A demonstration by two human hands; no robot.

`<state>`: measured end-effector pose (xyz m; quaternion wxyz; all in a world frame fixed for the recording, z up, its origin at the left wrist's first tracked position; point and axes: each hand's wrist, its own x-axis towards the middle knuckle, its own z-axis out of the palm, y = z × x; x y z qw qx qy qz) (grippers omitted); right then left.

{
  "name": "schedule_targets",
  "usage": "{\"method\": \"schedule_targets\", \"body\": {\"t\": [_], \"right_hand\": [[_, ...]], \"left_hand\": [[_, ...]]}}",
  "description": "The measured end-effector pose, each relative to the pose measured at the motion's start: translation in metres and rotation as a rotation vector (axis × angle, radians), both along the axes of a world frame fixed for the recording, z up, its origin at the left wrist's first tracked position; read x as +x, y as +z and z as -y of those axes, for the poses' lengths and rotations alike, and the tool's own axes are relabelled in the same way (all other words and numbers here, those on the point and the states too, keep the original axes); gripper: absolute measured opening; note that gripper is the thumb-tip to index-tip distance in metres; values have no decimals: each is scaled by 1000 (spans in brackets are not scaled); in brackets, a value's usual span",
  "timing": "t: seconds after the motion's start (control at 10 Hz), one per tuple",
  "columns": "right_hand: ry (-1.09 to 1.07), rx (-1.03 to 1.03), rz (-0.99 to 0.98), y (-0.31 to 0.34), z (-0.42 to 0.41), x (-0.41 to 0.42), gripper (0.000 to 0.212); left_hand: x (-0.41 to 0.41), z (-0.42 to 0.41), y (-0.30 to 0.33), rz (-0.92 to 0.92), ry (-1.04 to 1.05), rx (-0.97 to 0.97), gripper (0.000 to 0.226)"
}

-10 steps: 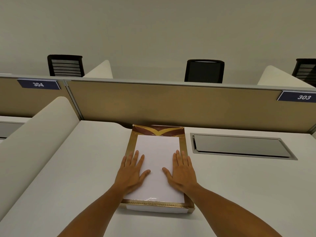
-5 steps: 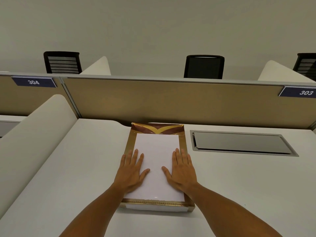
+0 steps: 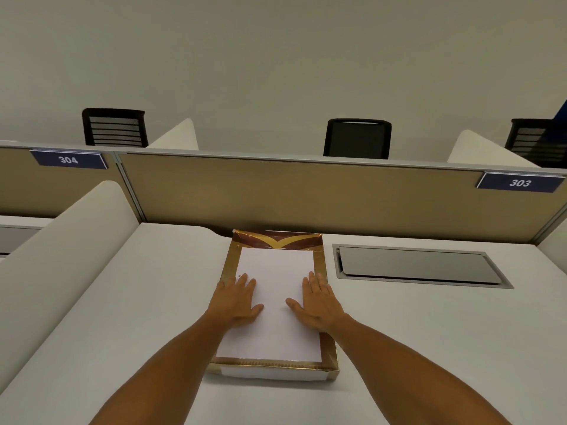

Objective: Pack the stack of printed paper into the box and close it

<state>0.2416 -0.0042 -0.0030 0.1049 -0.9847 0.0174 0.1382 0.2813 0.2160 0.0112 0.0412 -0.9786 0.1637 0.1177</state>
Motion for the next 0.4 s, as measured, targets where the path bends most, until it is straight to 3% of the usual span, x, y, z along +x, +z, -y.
{"method": "schedule_targets", "body": {"t": [0.4], "right_hand": [[-2,32,187,96,36,-29,86]], "left_hand": [[-25,44,82,255,20,-177,81]]}}
